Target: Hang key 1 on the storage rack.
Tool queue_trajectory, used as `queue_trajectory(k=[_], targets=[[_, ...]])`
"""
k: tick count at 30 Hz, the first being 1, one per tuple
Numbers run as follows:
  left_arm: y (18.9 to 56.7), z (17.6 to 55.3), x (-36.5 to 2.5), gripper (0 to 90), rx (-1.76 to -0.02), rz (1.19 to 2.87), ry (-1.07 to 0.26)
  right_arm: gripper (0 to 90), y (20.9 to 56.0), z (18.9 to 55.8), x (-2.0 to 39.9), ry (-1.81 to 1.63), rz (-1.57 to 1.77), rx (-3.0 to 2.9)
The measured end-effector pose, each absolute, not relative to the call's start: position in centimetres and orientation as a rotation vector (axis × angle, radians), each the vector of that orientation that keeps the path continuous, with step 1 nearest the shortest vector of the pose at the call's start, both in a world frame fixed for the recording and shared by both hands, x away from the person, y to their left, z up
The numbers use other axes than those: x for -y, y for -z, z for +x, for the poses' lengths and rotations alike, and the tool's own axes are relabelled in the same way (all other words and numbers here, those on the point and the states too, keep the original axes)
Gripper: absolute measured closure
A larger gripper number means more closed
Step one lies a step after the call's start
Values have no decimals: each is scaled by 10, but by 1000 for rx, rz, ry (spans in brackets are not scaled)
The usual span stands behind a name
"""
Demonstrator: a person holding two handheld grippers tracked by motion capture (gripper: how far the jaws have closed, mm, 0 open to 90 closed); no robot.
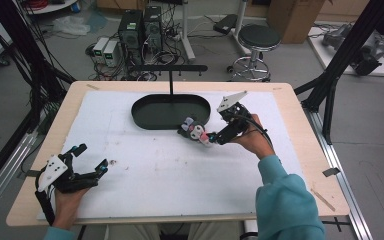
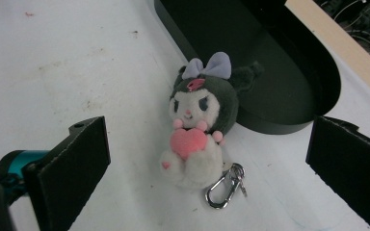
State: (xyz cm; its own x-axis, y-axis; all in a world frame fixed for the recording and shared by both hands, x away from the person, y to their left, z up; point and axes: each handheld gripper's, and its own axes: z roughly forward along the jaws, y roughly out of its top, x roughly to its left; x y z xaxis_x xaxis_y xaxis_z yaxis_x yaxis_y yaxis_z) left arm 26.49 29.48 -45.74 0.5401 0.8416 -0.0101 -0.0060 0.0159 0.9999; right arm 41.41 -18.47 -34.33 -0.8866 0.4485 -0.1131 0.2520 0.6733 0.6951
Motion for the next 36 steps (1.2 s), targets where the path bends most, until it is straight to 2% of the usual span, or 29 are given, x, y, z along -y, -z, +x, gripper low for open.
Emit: queue_trajectory(k=[27,30,36], targets=[[457,265,-295,57,-781,1411,-772,8,382,431,149,-726,533,-2774],[457,265,-295,57,-783,1409,-773,41,386,432,146,-682,535,-2796],[457,265,-295,57,-782,1409,-771,44,392,434,143,-627,563,-2812]])
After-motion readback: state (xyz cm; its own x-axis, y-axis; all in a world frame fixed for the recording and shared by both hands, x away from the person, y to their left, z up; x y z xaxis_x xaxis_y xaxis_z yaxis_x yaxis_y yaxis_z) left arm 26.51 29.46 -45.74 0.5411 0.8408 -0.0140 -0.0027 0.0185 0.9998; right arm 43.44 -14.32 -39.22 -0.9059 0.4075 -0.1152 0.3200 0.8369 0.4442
